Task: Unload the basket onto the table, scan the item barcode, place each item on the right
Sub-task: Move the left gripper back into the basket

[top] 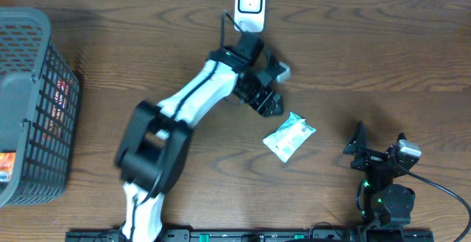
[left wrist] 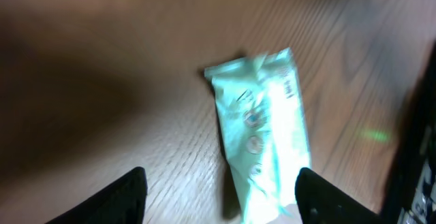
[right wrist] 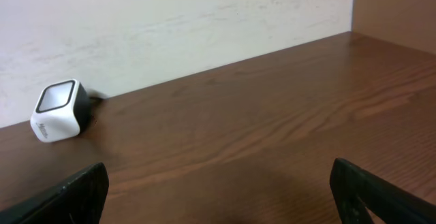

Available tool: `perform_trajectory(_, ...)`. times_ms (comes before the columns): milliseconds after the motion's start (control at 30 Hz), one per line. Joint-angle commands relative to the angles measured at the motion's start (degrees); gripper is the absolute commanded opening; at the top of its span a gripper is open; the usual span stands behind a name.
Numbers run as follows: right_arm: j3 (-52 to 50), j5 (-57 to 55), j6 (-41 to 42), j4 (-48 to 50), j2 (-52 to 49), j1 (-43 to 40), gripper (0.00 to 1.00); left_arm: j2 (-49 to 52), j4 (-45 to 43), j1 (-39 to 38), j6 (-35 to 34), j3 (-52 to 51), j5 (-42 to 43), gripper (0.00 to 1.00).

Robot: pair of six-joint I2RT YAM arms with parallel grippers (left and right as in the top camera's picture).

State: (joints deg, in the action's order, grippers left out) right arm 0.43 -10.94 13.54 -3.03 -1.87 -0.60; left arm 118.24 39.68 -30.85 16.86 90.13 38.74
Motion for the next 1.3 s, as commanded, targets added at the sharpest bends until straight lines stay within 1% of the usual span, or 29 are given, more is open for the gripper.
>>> perform_trajectory(0,-0.1,-0.1,-0.5,-0.2,0.0,0.3,0.99,-14.2,0.0,0.3,-1.3,4.7,-11.2,0.73)
perform_trajectory(67,-0.1,-0.1,-0.5,-0.2,0.0,0.3,0.99,-21.0,0.0,0.7,-1.3,5.7,-19.8,0.75)
perform_trajectory(167,-0.1,-0.1,-0.5,-0.2,0.0,0.3,0.99,-31.2,-1.5,3.0,-2.3,6.5,-37.2,0.84)
perform_trajectory(233,-0.1,-0.1,-0.5,-0.2,0.0,0.3,0.99,-37.0,-3.7,6.8,-5.0,6.5,-48.1,0.92)
perform_trajectory(300,-0.1,-0.1,-0.5,-0.2,0.0,0.3,0.99,-41.6,-4.9,13.0,-8.5,6.5,-53.6,0.95)
perform_trajectory(367,-0.1,-0.1,-0.5,-0.2,0.0,0.3,0.99,-45.0,-4.6,21.9,-13.8,6.5,-53.8,0.95)
perform_trajectory(433,-0.1,-0.1,-0.5,-0.2,0.0,0.3,0.99,-46.9,-3.0,31.5,-21.0,6.5,-53.8,0.95)
perform_trajectory(500,-0.1,-0.1,-0.5,-0.2,0.0,0.3,0.99,-47.5,-0.5,42.1,-28.3,6.5,-53.4,0.95)
perform_trajectory(567,-0.1,-0.1,-0.5,-0.2,0.0,0.3,0.99,-46.9,2.6,51.6,-33.5,6.4,-52.7,0.95)
perform_trajectory(633,-0.1,-0.1,-0.5,-0.2,0.0,0.3,0.99,-45.3,6.2,59.5,-38.9,6.4,-52.7,0.95)
perform_trajectory(733,-0.1,-0.1,-0.5,-0.2,0.0,0.3,0.99,-41.9,11.4,67.6,-46.7,6.1,-52.7,0.95)
perform_trajectory(867,-0.1,-0.1,-0.5,-0.2,0.0,0.3,0.99,-36.9,15.1,74.0,-52.6,4.4,-52.7,0.95)
perform_trajectory(1000,-0.1,-0.1,-0.5,-0.2,0.0,0.3,0.99,-31.1,18.0,77.9,-52.8,3.8,-52.8,0.95)
perform_trajectory(1200,-0.1,-0.1,-0.5,-0.2,0.0,0.3,0.99,-23.6,21.4,81.1,-52.7,3.7,-53.4,0.95)
perform_trajectory(1267,-0.1,-0.1,-0.5,-0.2,0.0,0.3,0.99,-21.7,21.6,81.7,-52.3,3.7,-54.0,1.00)
